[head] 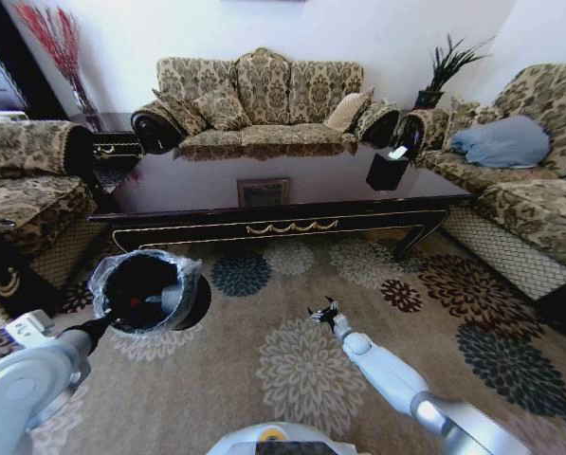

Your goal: Move to the front of the table and pick up the trash from the floor, then place it into the trash bin.

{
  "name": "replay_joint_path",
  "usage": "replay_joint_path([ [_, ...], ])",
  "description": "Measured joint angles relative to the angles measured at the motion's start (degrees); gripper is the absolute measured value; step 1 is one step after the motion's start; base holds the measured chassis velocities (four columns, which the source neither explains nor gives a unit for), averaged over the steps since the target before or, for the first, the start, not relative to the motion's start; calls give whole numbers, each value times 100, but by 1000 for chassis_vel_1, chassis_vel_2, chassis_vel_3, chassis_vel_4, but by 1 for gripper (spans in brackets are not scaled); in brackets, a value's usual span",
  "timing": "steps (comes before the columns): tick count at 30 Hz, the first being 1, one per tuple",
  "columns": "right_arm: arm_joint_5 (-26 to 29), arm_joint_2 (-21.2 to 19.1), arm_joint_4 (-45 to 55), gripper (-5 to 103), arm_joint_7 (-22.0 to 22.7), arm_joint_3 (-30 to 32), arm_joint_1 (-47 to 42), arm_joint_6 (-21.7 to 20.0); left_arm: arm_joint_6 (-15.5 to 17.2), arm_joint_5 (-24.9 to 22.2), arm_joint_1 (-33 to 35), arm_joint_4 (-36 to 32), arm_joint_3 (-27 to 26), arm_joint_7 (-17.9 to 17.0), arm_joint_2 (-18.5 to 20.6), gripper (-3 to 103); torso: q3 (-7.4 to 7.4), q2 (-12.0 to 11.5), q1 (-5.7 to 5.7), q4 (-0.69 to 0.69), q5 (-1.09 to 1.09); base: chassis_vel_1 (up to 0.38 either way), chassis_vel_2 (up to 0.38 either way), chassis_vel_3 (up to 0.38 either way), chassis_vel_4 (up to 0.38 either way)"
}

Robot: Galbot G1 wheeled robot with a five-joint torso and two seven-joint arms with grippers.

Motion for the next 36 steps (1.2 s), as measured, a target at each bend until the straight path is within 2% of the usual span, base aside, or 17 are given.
replay_joint_path([
  [7, 129, 162, -450, 100, -228, 105, 42, -10, 5, 29, 0, 18, 15, 7, 27, 0, 0, 0, 0, 0, 0, 0, 0, 0, 0],
  [15, 571, 341, -820, 100, -559, 162, 98, -48, 9, 125, 28, 46, 68, 25, 0, 0, 0, 0, 0, 0, -1, 0, 0, 0, 0],
  [22, 930, 483, -1018, 100, -598, 172, 178, -156, 9, 129, 60, 37, 43, 29, 7, 0, 0, 0, 0, 0, 0, 0, 0, 0, 0],
  [24, 995, 517, -1075, 103, -599, 189, 200, -177, 9, 129, 67, 32, 40, 30, 8, 0, 0, 0, 0, 0, 0, 0, 0, 0, 0],
  [26, 1100, 576, -1157, 100, -600, 230, 235, -220, 9, 131, 74, 29, 39, 32, 8, 0, 0, 0, 0, 0, 0, 0, 0, 0, 0],
  [36, 1186, 644, -1349, 95, -529, 419, 289, -264, 9, 140, 77, 25, 43, 35, 24, 0, 0, 0, 0, 0, 0, 0, 0, 0, 0],
])
